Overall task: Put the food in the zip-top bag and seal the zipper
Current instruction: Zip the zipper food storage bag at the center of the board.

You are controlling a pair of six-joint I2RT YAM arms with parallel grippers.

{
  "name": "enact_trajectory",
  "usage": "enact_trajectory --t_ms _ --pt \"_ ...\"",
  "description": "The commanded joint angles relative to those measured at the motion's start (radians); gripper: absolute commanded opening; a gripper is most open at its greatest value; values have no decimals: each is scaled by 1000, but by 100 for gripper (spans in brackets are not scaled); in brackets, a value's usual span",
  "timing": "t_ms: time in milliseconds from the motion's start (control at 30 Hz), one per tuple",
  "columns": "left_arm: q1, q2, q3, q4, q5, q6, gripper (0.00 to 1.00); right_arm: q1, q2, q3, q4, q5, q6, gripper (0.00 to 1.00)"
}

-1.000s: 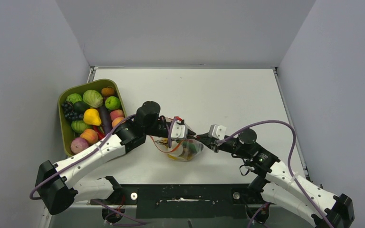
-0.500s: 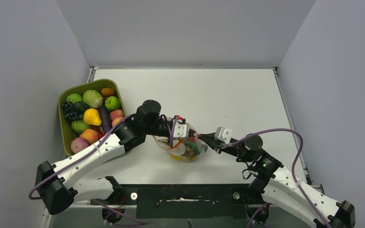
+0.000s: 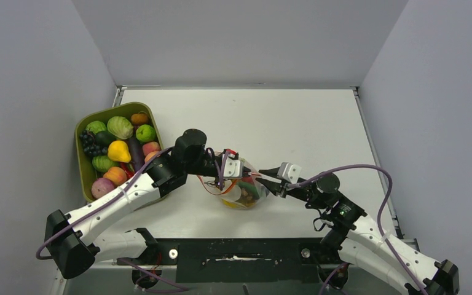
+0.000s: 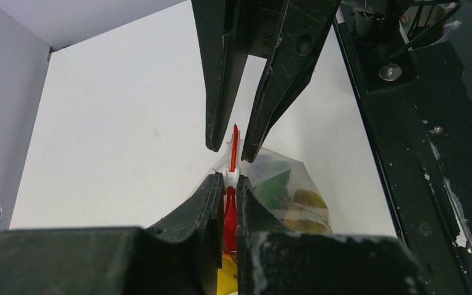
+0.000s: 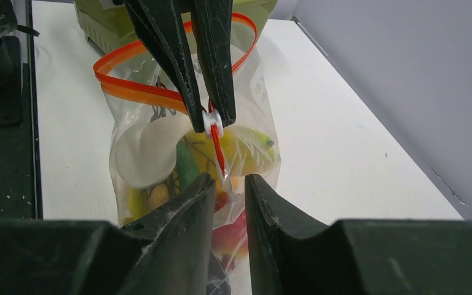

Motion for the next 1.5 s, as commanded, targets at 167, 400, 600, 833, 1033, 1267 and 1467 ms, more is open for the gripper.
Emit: enact_trajectory --t_ms 167,400,600,833,1033,1267,1467 --pt "5 -15 52 2 14 -10 0 -3 51 90 57 -59 -19 26" --pt "5 -5 57 14 20 -14 0 -4 58 110 37 -73 -45 23" --pt "5 7 66 1 19 2 0 -3 51 115 36 -76 -48 18" --pt "6 -18 42 8 4 -17 0 -3 31 95 37 -51 -50 0" --pt "7 -61 38 -38 -68 -16 0 -5 -2 89 36 55 -46 0" --pt "19 -96 48 -101 -109 2 0 -7 -11 94 30 134 -24 0" --pt "31 -123 58 -155 -139 18 0 -9 -19 95 8 260 -1 0"
